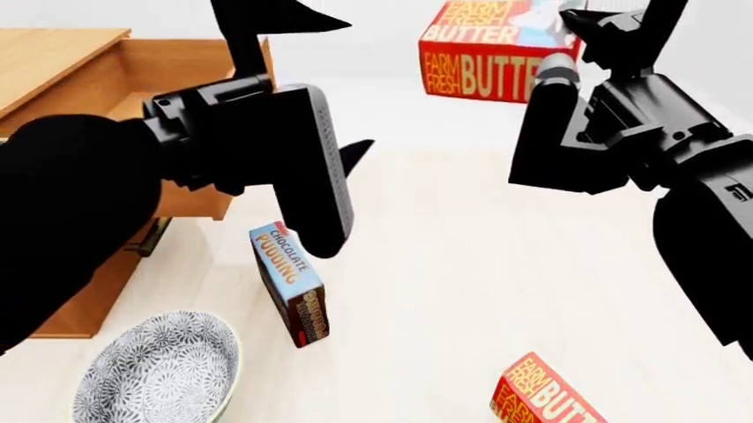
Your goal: Put the butter at the front in the top drawer of the cabinet and close it.
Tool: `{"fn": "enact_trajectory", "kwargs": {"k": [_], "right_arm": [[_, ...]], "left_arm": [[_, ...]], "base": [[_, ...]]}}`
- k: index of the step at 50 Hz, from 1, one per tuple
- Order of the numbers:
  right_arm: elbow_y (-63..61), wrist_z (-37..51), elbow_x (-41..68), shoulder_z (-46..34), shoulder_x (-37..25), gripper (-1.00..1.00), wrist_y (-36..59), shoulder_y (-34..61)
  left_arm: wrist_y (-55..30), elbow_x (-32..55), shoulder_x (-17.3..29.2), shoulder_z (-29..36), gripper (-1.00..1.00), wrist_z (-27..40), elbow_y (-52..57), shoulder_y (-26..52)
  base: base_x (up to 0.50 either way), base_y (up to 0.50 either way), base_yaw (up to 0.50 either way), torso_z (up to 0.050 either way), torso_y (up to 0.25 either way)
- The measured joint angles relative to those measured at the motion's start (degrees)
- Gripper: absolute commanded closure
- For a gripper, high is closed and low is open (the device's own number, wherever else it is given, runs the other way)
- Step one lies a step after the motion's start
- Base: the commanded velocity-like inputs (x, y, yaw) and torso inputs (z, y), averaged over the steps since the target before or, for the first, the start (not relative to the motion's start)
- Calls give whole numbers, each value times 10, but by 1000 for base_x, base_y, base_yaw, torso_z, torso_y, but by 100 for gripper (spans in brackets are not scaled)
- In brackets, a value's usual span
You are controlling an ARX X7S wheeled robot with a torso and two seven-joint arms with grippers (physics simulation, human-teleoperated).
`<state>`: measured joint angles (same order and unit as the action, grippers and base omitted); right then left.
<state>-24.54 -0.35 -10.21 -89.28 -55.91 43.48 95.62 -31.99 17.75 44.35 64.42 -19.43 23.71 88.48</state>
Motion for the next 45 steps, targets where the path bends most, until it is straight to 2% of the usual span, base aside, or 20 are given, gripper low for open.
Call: {"fn": "enact_trajectory", "kwargs": {"k": [45], "right_arm": [[-55,-39,25,0,0,100,27,-21]], "left_arm": [[49,-37,-18,24,-100,16,-28,-36]], "base": [[0,0,0,0,1]]}}
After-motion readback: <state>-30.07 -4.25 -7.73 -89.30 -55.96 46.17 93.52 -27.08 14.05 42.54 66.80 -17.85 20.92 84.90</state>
